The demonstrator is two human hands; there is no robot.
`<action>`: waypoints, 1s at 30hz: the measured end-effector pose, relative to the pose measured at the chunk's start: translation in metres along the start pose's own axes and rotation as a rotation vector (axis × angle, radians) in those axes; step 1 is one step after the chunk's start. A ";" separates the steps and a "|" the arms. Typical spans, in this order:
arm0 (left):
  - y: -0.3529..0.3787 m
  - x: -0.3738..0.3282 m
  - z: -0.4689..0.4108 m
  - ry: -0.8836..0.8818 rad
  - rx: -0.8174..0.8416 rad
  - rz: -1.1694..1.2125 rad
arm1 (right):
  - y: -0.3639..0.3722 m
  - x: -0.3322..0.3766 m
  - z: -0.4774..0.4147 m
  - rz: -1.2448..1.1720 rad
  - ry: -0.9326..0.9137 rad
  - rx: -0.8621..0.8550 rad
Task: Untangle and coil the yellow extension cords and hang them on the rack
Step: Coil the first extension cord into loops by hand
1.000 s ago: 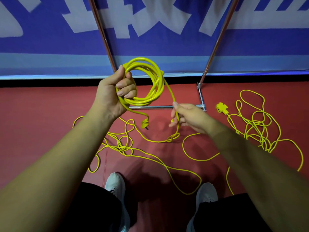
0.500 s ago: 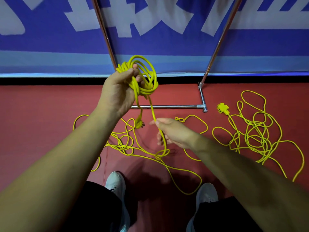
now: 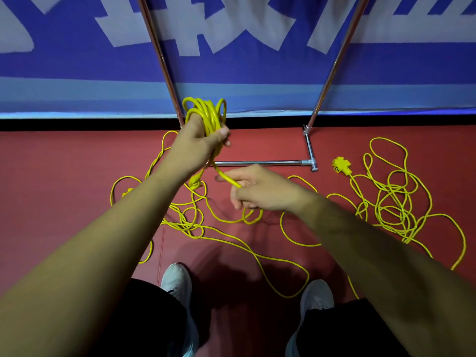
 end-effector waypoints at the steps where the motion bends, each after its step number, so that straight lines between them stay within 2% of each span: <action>1: 0.001 0.003 0.001 -0.017 0.034 -0.066 | -0.005 0.001 0.001 0.021 -0.022 -0.014; 6: 0.017 -0.002 0.010 0.002 0.340 -0.525 | -0.022 0.006 0.011 0.080 -0.054 -0.040; 8: 0.023 -0.002 0.013 -0.038 0.419 -0.627 | -0.027 0.007 0.013 0.089 -0.050 -0.064; 13: 0.024 0.007 0.018 -0.204 0.546 -0.498 | -0.048 0.008 0.017 0.069 -0.041 -0.082; 16: 0.024 0.009 0.025 -0.254 0.678 -0.394 | -0.060 0.008 0.019 0.129 -0.053 -0.109; 19: 0.025 0.006 0.028 -0.284 0.672 -0.300 | -0.068 0.008 0.020 0.233 -0.074 -0.152; 22: 0.025 -0.002 0.027 -0.260 0.693 -0.219 | -0.074 0.006 0.020 0.340 -0.097 -0.219; 26: 0.024 -0.003 0.028 -0.137 0.804 -0.389 | -0.091 -0.008 0.017 0.384 -0.078 -0.329; 28: 0.022 -0.002 0.027 -0.140 0.781 -0.367 | -0.103 -0.017 0.016 0.371 -0.054 -0.385; 30: 0.019 -0.001 0.025 -0.184 0.715 -0.227 | -0.109 -0.024 0.015 0.351 -0.055 -0.432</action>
Point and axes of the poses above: each hand's wrist, its own z-axis away from the middle knuckle, its own y-axis out of the palm, x = y × z, the point moved 4 cm from there along -z, towards the middle knuckle, and after that the axes turned 10 degrees about y, right-handed, at the moved point
